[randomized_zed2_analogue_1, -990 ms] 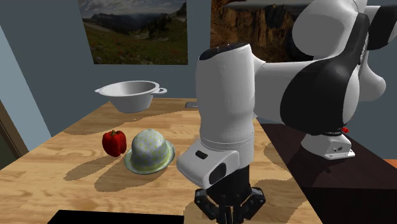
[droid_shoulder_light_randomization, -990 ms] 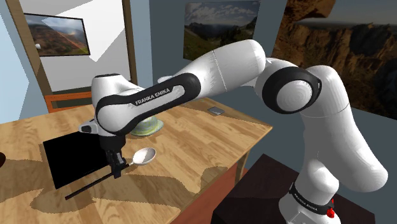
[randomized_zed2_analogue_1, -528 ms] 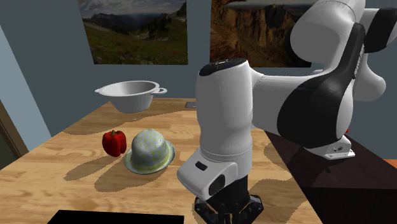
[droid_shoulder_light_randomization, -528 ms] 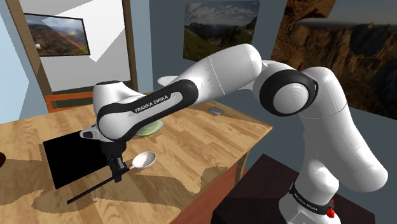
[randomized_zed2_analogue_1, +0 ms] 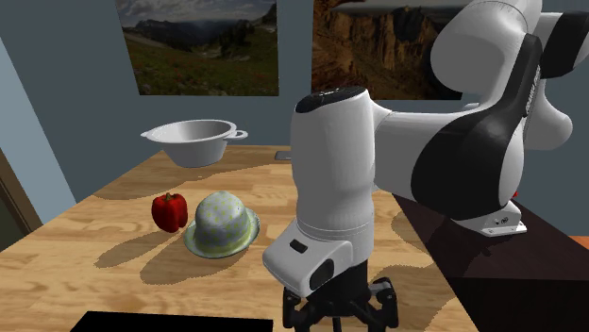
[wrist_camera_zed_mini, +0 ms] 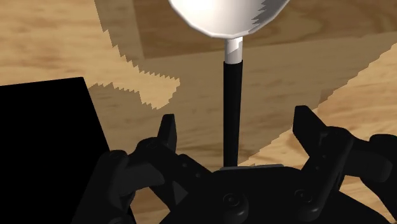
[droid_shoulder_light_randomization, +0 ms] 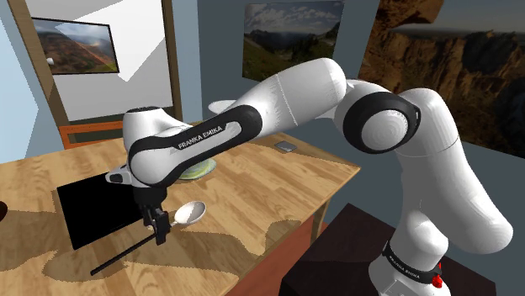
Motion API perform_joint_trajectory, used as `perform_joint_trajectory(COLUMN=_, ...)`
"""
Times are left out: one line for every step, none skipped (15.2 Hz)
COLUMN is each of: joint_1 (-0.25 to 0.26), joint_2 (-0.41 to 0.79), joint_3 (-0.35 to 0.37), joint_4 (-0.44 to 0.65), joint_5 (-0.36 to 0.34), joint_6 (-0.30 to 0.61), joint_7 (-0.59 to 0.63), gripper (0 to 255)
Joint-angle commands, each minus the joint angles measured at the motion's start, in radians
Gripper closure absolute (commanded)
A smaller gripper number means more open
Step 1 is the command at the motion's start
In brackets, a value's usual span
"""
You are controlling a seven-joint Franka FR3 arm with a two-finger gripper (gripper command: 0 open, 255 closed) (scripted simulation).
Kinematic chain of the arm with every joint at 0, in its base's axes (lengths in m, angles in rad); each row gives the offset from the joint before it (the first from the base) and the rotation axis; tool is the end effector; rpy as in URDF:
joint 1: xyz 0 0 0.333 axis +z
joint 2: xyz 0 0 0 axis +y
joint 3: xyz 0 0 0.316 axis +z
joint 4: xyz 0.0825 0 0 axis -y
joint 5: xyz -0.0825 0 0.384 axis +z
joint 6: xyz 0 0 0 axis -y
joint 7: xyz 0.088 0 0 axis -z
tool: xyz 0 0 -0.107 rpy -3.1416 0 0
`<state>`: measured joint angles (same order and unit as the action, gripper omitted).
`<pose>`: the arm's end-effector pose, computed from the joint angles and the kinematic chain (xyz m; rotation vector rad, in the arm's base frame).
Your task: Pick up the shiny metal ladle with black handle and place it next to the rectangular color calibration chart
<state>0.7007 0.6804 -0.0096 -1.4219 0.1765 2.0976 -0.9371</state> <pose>0.5513 0.4688 0.2964 -2.1496 -2.0866 -0.0202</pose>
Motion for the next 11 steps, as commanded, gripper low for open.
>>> perform_joint_trajectory(joint_1=0.000, joint_2=0.000, joint_3=0.000, joint_4=0.000, joint_5=0.000, joint_6=0.000, joint_7=0.000, gripper=0)
perform_joint_trajectory(joint_1=-0.002, joint_2=-0.015, joint_3=-0.001, joint_4=0.009, joint_5=-0.002, joint_6=-0.025, joint_7=0.001, gripper=0)
perform_joint_trajectory(joint_1=-0.005, joint_2=-0.029, joint_3=-0.003, joint_4=0.021, joint_5=-0.003, joint_6=-0.050, joint_7=0.002, gripper=0)
perform_joint_trajectory(joint_1=-0.007, joint_2=-0.042, joint_3=-0.004, joint_4=0.033, joint_5=-0.005, joint_6=-0.076, joint_7=0.004, gripper=0)
perform_joint_trajectory(joint_1=-0.009, joint_2=-0.051, joint_3=-0.005, joint_4=0.045, joint_5=-0.006, joint_6=-0.097, joint_7=0.005, gripper=0)
perform_joint_trajectory(joint_1=-0.009, joint_2=-0.051, joint_3=-0.005, joint_4=0.045, joint_5=-0.006, joint_6=-0.097, joint_7=0.005, gripper=0)
perform_joint_trajectory(joint_1=-0.009, joint_2=-0.051, joint_3=-0.005, joint_4=0.045, joint_5=-0.006, joint_6=-0.096, joint_7=0.005, gripper=0)
perform_joint_trajectory(joint_1=-0.009, joint_2=-0.051, joint_3=-0.005, joint_4=0.045, joint_5=-0.006, joint_6=-0.097, joint_7=0.005, gripper=0)
perform_joint_trajectory(joint_1=-0.009, joint_2=-0.051, joint_3=-0.005, joint_4=0.045, joint_5=-0.006, joint_6=-0.097, joint_7=0.005, gripper=0)
perform_joint_trajectory(joint_1=-0.009, joint_2=-0.051, joint_3=-0.005, joint_4=0.045, joint_5=-0.006, joint_6=-0.097, joint_7=0.005, gripper=0)
perform_joint_trajectory(joint_1=-0.009, joint_2=-0.051, joint_3=-0.005, joint_4=0.045, joint_5=-0.006, joint_6=-0.097, joint_7=0.005, gripper=0)
